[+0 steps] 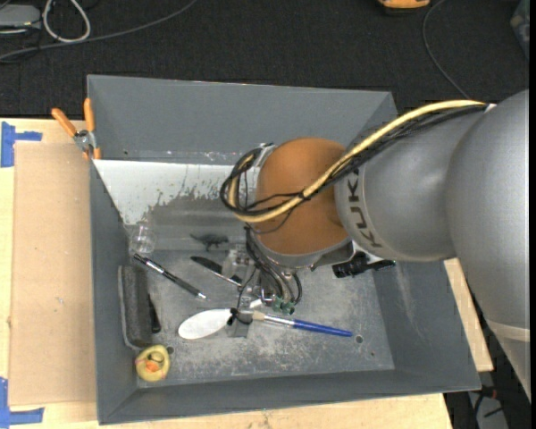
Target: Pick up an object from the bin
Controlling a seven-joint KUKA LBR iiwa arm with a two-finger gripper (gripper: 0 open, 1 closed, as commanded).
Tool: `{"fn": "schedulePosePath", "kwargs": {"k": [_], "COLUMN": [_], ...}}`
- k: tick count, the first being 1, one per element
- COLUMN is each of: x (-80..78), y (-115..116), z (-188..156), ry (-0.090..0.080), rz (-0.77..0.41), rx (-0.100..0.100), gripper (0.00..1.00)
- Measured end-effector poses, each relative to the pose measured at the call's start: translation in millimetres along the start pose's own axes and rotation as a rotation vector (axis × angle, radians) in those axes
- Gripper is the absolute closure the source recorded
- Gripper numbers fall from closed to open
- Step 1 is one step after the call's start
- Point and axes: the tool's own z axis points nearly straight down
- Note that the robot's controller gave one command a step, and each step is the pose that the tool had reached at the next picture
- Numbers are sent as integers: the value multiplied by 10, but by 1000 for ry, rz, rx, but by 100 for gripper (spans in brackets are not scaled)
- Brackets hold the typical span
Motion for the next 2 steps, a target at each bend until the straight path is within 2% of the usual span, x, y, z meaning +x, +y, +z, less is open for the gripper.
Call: {"fn": "schedulePosePath", "kwargs": {"k": [1, 2], "x": [-236, 127], "y": [-497, -237], "z": [374, 585], "ry": [-15, -11], "rz": [380, 23], "rx": [-5, -5], "gripper": [0, 100]}}
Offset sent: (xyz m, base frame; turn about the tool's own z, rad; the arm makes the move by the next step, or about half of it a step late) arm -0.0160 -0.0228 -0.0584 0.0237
